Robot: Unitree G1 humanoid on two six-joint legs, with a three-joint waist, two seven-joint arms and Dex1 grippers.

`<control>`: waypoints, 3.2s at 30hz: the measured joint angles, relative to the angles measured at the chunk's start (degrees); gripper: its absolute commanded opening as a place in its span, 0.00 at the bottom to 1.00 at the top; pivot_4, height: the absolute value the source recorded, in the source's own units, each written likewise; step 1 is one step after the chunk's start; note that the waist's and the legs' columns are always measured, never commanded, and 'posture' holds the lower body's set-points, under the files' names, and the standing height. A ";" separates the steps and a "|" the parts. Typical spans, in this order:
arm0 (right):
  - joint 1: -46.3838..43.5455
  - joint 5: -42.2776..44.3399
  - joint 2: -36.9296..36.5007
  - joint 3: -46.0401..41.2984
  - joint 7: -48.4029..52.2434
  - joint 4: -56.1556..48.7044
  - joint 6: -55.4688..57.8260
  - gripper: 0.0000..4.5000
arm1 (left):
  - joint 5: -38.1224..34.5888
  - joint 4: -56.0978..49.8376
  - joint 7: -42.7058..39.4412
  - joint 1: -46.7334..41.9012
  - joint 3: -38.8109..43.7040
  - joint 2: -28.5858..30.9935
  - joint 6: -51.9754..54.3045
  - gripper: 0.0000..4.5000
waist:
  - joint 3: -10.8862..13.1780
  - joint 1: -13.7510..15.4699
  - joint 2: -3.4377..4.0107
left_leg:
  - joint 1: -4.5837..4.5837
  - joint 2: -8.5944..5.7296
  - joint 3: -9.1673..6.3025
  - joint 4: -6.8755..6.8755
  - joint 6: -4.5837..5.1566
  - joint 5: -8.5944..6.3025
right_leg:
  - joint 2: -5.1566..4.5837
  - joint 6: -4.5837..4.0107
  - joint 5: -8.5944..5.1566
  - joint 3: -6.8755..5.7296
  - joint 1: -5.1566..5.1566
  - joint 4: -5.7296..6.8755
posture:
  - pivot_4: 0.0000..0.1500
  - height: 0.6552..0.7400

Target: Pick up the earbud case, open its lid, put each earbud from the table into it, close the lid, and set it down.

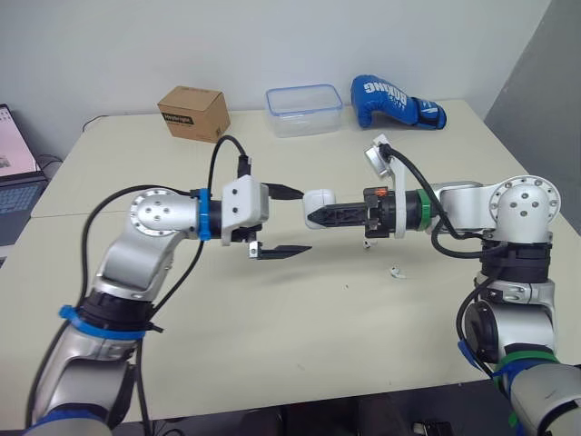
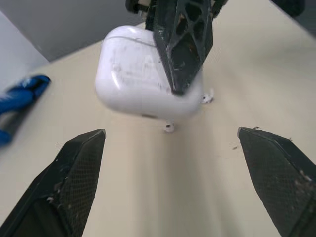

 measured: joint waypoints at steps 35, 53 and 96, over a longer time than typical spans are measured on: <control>-8.09 -55.02 -12.91 47.24 41.91 -11.40 -32.42 0.18 | 1.97 5.78 -5.77 -9.17 -11.62 1.19 21.04 0.58 | 0.04 -0.59 -0.02 | -0.28 -0.02 0.01 0.07 -0.06 0.03 | -0.01 0.08 -0.05 -0.03 -0.28 0.05 | 1.00 0.89; -10.07 -58.22 -7.74 47.68 42.89 -8.89 -31.26 0.18 | 7.31 8.20 -5.42 -8.64 -12.51 -2.28 17.19 0.58 | 0.04 -0.63 -0.02 | -0.33 -0.04 -0.02 0.12 -0.07 0.04 | -0.03 0.07 -0.04 -0.05 -0.32 0.08 | 1.00 0.89; -10.56 -59.16 -6.48 47.43 43.18 -8.43 -30.07 0.67 | 7.27 7.10 -3.40 -7.52 -10.91 -4.82 18.33 0.17 | 0.03 -0.68 -0.01 | -0.38 -0.05 -0.05 0.17 -0.09 0.04 | -0.05 0.06 -0.04 -0.06 -0.37 0.13 | 1.00 0.89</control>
